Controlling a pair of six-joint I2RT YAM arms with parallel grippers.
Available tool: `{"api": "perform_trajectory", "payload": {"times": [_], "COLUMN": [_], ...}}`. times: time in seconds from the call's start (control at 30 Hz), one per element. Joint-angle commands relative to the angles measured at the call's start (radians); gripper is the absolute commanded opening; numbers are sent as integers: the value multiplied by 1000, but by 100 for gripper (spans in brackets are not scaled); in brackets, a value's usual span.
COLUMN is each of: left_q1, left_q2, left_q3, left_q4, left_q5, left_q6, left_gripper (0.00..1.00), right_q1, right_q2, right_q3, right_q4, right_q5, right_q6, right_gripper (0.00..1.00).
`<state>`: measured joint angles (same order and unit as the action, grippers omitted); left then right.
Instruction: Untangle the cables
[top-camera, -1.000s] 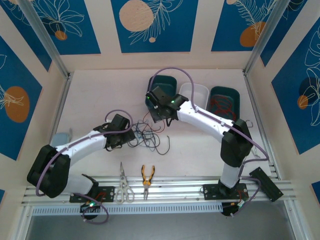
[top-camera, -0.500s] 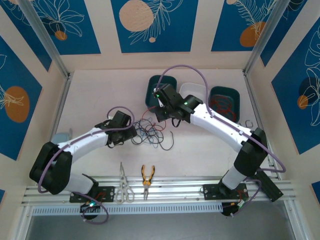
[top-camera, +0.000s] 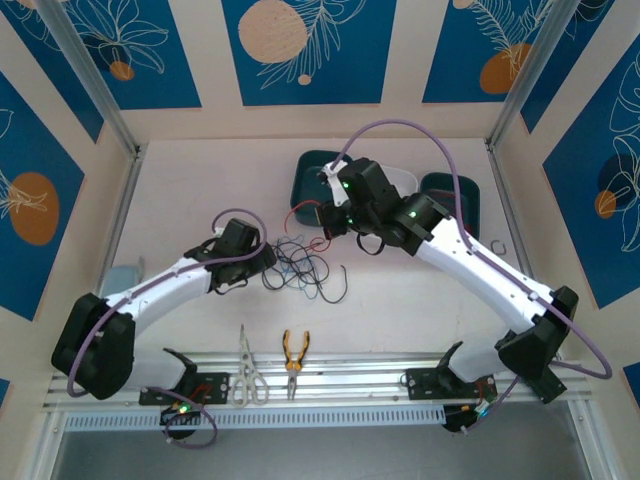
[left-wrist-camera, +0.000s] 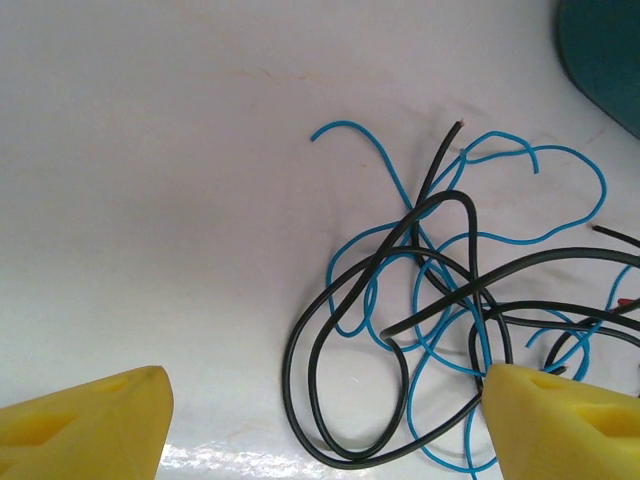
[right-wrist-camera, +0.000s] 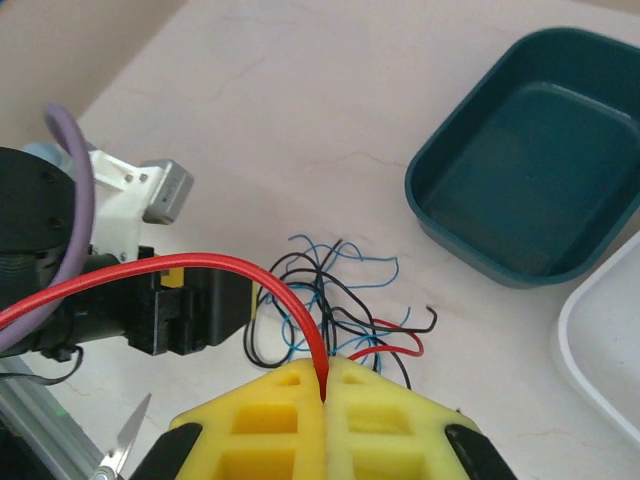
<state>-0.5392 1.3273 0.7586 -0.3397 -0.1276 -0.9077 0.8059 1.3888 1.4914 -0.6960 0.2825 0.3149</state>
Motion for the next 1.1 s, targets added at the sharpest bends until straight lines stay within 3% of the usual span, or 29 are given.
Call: {"api": "perform_trajectory", "payload": {"times": [0.0, 0.13, 0.37, 0.6, 0.87, 1.07], "left_q1": [-10, -10, -9, -9, 5, 27], "left_q2": [-30, -41, -83, -153, -217, -199], "left_q3": [-4, -2, -16, -7, 56, 101], "left_q4": [4, 1, -7, -62, -143, -135], "left_q5": [0, -7, -32, -125, -219, -193], "left_q6": [18, 22, 20, 20, 88, 191], "left_gripper": [82, 85, 100, 100, 100, 100], "right_q1": [9, 8, 6, -23, -183, -389], "right_q2": [-41, -69, -86, -73, -17, 0], "right_q3": [33, 48, 96, 145, 215, 209], "right_q4": [9, 9, -18, -64, -161, -154], "right_q5": [-32, -18, 68, 185, 348, 348], "right_q6": [-14, -13, -8, -9, 18, 48], "right_gripper": [0, 0, 0, 0, 0, 0]}}
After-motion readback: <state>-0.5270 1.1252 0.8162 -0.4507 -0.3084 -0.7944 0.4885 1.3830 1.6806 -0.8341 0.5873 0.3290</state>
